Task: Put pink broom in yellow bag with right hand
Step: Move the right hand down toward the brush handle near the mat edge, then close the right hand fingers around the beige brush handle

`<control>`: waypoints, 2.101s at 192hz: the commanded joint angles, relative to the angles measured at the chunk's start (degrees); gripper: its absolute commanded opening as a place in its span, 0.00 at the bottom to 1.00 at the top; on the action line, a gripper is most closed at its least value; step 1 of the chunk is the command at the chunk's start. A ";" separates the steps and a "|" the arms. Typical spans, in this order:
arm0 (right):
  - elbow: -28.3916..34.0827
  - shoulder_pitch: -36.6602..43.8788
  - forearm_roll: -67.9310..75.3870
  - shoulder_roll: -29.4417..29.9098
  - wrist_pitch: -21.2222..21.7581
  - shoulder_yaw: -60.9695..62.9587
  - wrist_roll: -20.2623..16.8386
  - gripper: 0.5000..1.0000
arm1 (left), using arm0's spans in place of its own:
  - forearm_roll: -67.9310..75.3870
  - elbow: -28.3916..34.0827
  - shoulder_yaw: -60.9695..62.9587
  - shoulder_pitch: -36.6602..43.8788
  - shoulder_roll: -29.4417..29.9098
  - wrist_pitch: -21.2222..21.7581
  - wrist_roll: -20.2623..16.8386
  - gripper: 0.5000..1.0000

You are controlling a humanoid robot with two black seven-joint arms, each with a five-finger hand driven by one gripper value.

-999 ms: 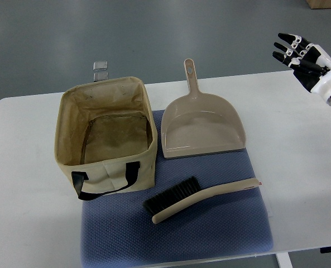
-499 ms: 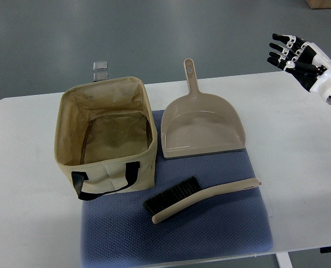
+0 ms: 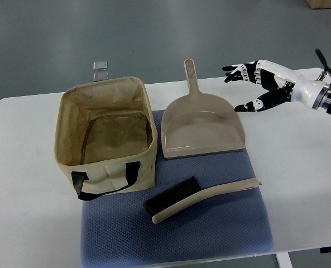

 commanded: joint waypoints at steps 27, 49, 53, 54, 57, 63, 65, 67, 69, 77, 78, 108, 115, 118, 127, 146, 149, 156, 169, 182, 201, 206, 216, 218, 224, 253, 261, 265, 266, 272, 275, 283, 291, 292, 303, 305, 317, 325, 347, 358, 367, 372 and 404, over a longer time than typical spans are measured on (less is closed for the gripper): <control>5.86 -0.17 -16.95 -0.25 -3.27 -6.86 2.93 0.84 | 0.00 0.00 0.00 0.01 0.00 0.00 0.00 1.00; 7.61 -0.26 -21.70 -0.25 -5.38 -9.94 3.54 0.84 | 0.00 0.00 0.00 0.01 0.00 0.00 0.00 1.00; 8.05 -0.26 -22.49 -0.33 -5.65 -10.46 3.54 0.84 | 0.00 0.00 0.00 0.01 0.00 0.00 0.00 1.00; 8.23 -0.35 -23.01 -0.33 -5.82 -10.72 3.54 0.84 | 0.00 0.00 0.00 0.01 0.00 0.00 0.00 1.00; 8.41 -0.26 -23.46 -0.33 -5.91 -10.99 3.54 0.83 | 0.00 0.00 0.00 0.01 0.00 0.00 0.00 1.00; 8.93 -0.26 -24.78 -0.42 -6.09 -11.69 3.54 0.83 | 0.00 0.00 0.00 0.01 0.00 0.00 0.00 1.00; 9.11 -0.35 -25.30 -0.42 -6.09 -11.96 3.54 0.83 | 0.00 0.00 0.00 0.01 0.00 0.00 0.00 1.00; 9.28 -0.35 -25.74 -0.42 -6.09 -12.13 3.54 0.83 | 0.00 0.00 0.00 0.01 0.00 0.00 0.00 1.00; 9.37 -0.35 -26.27 -0.42 -6.17 -12.40 3.54 0.83 | 0.00 0.00 0.00 0.01 0.00 0.00 0.00 1.00; 9.37 -0.35 -27.94 -0.42 -6.17 -13.19 3.54 0.83 | 0.00 0.00 0.00 0.01 0.00 0.00 0.00 1.00; 9.37 -0.44 -28.29 -0.42 -6.17 -13.36 3.54 0.83 | 0.00 0.00 0.00 0.01 0.00 0.00 0.00 1.00; 9.37 -0.70 -31.63 0.10 -8.98 -16.00 3.19 0.79 | 0.00 0.00 0.00 0.01 0.00 0.00 0.00 1.00; 9.37 -0.70 -32.95 0.10 -10.56 -16.96 3.02 0.76 | 0.00 0.00 0.00 0.01 0.00 0.00 0.00 1.00; 9.37 -0.70 -33.39 0.10 -11.10 -17.23 2.93 0.74 | 0.00 0.00 0.00 0.01 0.00 0.00 0.00 1.00; 9.37 -0.70 -35.41 0.10 -13.90 -18.81 2.93 0.70 | 0.00 0.00 0.00 0.01 0.00 0.00 0.00 1.00; 9.37 -0.70 -36.20 0.10 -17.07 -20.04 2.58 0.65 | 0.00 0.00 0.00 0.01 0.00 0.00 0.00 1.00; 9.28 -0.70 -36.29 0.10 -17.25 -20.13 2.23 0.65 | 0.00 0.00 0.00 0.01 0.00 0.00 0.00 1.00; 9.37 -0.70 -36.20 0.10 -17.34 -20.13 1.87 0.64 | 0.00 0.00 0.00 0.01 0.00 0.00 0.00 1.00; 9.37 -0.79 -36.29 0.10 -17.42 -20.13 1.78 0.64 | 0.00 0.00 0.00 0.01 0.00 0.00 0.00 1.00; 9.37 -1.32 -36.29 0.10 -17.51 -20.13 1.70 0.63 | 0.00 0.00 0.00 0.01 0.00 0.00 0.00 1.00; 9.37 -2.81 -36.82 0.37 -17.51 -20.13 1.70 0.63 | 0.00 0.00 0.00 0.01 0.00 0.00 0.00 1.00; 9.46 -3.08 -37.08 0.46 -17.60 -20.13 1.70 0.63 | 0.00 0.00 0.00 0.01 0.00 0.00 0.00 1.00; 9.46 -3.60 -37.61 0.63 -17.78 -20.13 1.70 0.63 | 0.00 0.00 0.00 0.01 0.00 0.00 0.00 1.00; 9.46 -3.60 -37.70 0.72 -17.86 -20.13 1.70 0.63 | 0.00 0.00 0.00 0.01 0.00 0.00 0.00 1.00; 9.46 -3.78 -37.79 0.98 -18.39 -20.13 1.70 0.63 | 0.00 0.00 0.00 0.01 0.00 0.00 0.00 1.00; 9.46 -4.13 -37.96 1.77 -20.33 -20.13 0.11 0.61 | 0.00 0.00 0.00 0.01 0.00 0.00 0.00 1.00; 9.46 -4.13 -37.96 1.77 -20.76 -20.13 -0.50 0.61 | 0.00 0.00 0.00 0.01 0.00 0.00 0.00 1.00; 9.37 -4.13 -37.96 1.86 -21.03 -20.13 -0.68 0.61 | 0.00 0.00 0.00 0.01 0.00 0.00 0.00 1.00; 9.37 -4.13 -37.96 1.86 -21.20 -20.13 -0.76 0.61 | 0.00 0.00 0.00 0.01 0.00 0.00 0.00 1.00; 9.37 -4.13 -37.96 1.86 -21.47 -20.13 -0.94 0.61 | 0.00 0.00 0.00 0.01 0.00 0.00 0.00 1.00; 9.37 -4.13 -37.96 1.86 -21.56 -20.13 -0.94 0.61 | 0.00 0.00 0.00 0.01 0.00 0.00 0.00 1.00; 9.37 -4.13 -37.96 1.86 -21.64 -20.13 -1.03 0.61 | 0.00 0.00 0.00 0.01 0.00 0.00 0.00 1.00; 9.37 -4.04 -37.96 1.86 -21.64 -20.13 -1.20 0.61 | 0.00 0.00 0.00 0.01 0.00 0.00 0.00 1.00; 9.37 -4.04 -37.96 1.86 -21.64 -20.13 -1.12 0.61 | 0.00 0.00 0.00 0.01 0.00 0.00 0.00 1.00; 9.37 -4.04 -37.96 1.86 -21.64 -20.13 -1.20 0.61 | 0.00 0.00 0.00 0.01 0.00 0.00 0.00 1.00; 9.37 -4.04 -37.96 1.86 -21.64 -20.13 -1.20 0.61 | 0.00 0.00 0.00 0.01 0.00 0.00 0.00 1.00; 9.37 -4.13 -38.05 1.78 -21.64 -20.22 -1.20 0.61 | 0.00 0.00 0.00 0.01 0.00 0.00 0.00 1.00; 9.37 -4.22 -38.22 1.86 -21.73 -20.31 -1.20 0.61 | 0.00 0.00 0.00 0.01 0.00 0.00 0.00 1.00; 9.37 -4.39 -39.19 1.86 -21.73 -20.57 -1.20 0.60 | 0.00 0.00 0.00 0.01 0.00 0.00 0.00 1.00; 9.37 -4.39 -39.81 1.86 -21.73 -20.57 -1.20 0.59 | 0.00 0.00 0.00 0.01 0.00 0.00 0.00 1.00; 9.37 -4.39 -40.16 1.86 -21.73 -20.57 -1.29 0.59 | 0.00 0.00 0.00 0.01 0.00 0.00 0.00 1.00; 9.37 -4.39 -40.25 1.86 -21.73 -20.57 -1.29 0.59 | 0.00 0.00 0.00 0.01 0.00 0.00 0.00 1.00; 9.37 -4.48 -40.42 2.57 -21.73 -20.57 -1.29 0.48 | 0.00 0.00 0.00 0.01 0.00 0.00 0.00 1.00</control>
